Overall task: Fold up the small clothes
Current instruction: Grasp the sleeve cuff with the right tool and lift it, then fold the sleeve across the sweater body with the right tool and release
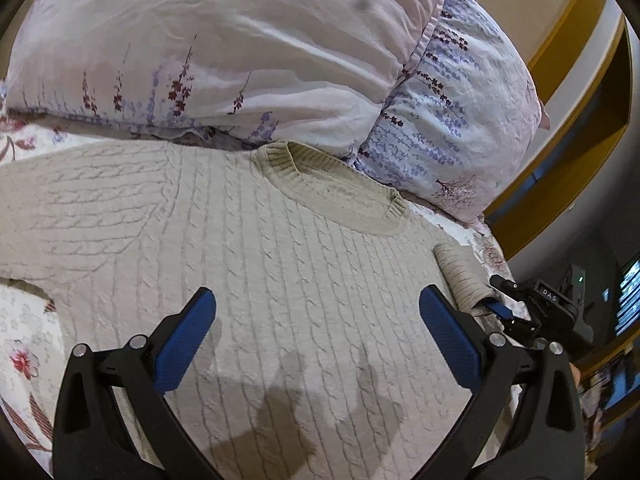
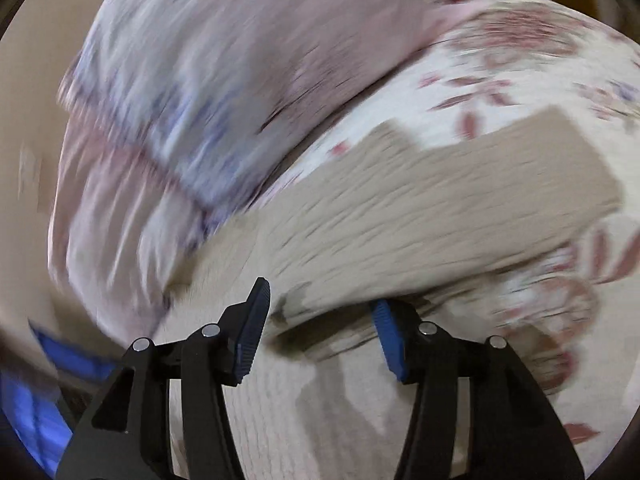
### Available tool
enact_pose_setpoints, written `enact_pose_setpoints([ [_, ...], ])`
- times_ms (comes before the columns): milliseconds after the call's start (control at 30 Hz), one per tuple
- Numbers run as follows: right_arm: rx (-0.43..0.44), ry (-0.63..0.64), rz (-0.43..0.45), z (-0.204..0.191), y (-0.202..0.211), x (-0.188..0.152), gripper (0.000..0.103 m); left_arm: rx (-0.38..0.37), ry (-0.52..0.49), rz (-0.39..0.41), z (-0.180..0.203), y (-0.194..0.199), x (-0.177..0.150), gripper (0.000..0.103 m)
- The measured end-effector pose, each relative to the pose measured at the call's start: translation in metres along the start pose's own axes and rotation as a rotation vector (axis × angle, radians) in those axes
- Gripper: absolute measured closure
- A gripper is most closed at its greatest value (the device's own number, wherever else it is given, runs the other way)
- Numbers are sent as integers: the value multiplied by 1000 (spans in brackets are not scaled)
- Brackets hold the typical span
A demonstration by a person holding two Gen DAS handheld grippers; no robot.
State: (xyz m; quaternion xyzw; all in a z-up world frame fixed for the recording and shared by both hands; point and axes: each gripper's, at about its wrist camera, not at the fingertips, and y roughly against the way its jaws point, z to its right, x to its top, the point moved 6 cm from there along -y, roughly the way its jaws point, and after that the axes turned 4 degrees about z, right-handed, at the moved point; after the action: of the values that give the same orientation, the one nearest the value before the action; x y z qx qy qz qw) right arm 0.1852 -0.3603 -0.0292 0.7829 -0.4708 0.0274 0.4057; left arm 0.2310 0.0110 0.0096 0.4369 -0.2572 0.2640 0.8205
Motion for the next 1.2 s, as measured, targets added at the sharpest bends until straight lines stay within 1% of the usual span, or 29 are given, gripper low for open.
enact_pose_setpoints([
  [67,-29,-59,40,11,3,10,53,-10,11,-5,-1,-1,0,2],
  [100,-49,-71,60,16,4,15,64,-13,15,-6,-2,-1,1,2],
  [133,-83,-64,82,17,4,20,70,-14,18,-6,-3,-1,1,2],
  [167,-148,-24,111,16,5,26,83,-17,22,-6,-5,0,1,2],
  [200,-194,17,128,15,6,30,88,-21,27,-7,-6,0,1,2],
  [233,-220,60,146,6,6,34,90,-28,35,-7,-7,1,1,2],
  [267,-230,118,171,-11,6,35,92,-35,42,-6,-9,3,2,2],
  [333,-204,214,198,-44,6,32,94,-48,62,-1,-12,5,3,2],
  [400,-134,334,211,-89,8,19,94,-72,97,0,-16,6,4,2],
  [433,-100,388,203,-109,8,9,94,-85,116,-3,-18,7,5,2],
  [467,-43,466,170,-136,2,-9,94,-95,134,-6,-19,6,5,2],
  [500,-6,526,126,-155,-8,-26,93,-115,166,-12,-22,6,5,2],
  [533,37,630,25,-177,-26,-57,93,-127,188,-18,-23,4,4,2],
  [567,46,698,-54,-186,-39,-80,92,-135,209,-25,-25,3,3,2],
  [600,47,771,-147,-192,-55,-107,85,-144,238,-36,-27,1,2,3],
  [633,34,838,-237,-192,-70,-133,82,-148,252,-41,-29,1,0,4],
  [667,20,866,-270,-190,-77,-145,74,-153,268,-49,-30,-1,-1,6],
  [700,16,874,-285,-185,-80,-153,72,-156,282,-58,-32,-3,-3,7],
  [767,41,832,-297,-176,-76,-156,67,-157,296,-65,-34,-4,-5,8],
  [800,54,809,-293,-174,-71,-155,60,-157,303,-74,-35,-7,-6,8],
  [833,67,787,-282,-172,-64,-149,55,-158,307,-80,-35,-9,-6,8],
  [867,67,780,-273,-173,-61,-147,49,-159,315,-88,-35,-11,-7,9],
  [933,68,740,-251,-168,-47,-136,48,-165,330,-101,-33,-17,-8,16],
  [1000,86,603,-262,-151,-30,-118,45,-165,345,-112,-33,-21,-8,22],
  [1033,102,480,-278,-134,-22,-106,45,-162,353,-117,-34,-24,-9,25],
  [1067,108,401,-290,-124,-19,-99,45,-154,359,-121,-35,-26,-9,27],
  [1100,112,309,-301,-108,-15,-91,45,-143,364,-123,-36,-29,-8,31],
  [1167,91,180,-294,-79,-11,-79,45,-130,368,-122,-38,-33,-7,39],
  [1200,75,130,-283,-64,-8,-74,45,-128,369,-123,-39,-36,-5,46],
])
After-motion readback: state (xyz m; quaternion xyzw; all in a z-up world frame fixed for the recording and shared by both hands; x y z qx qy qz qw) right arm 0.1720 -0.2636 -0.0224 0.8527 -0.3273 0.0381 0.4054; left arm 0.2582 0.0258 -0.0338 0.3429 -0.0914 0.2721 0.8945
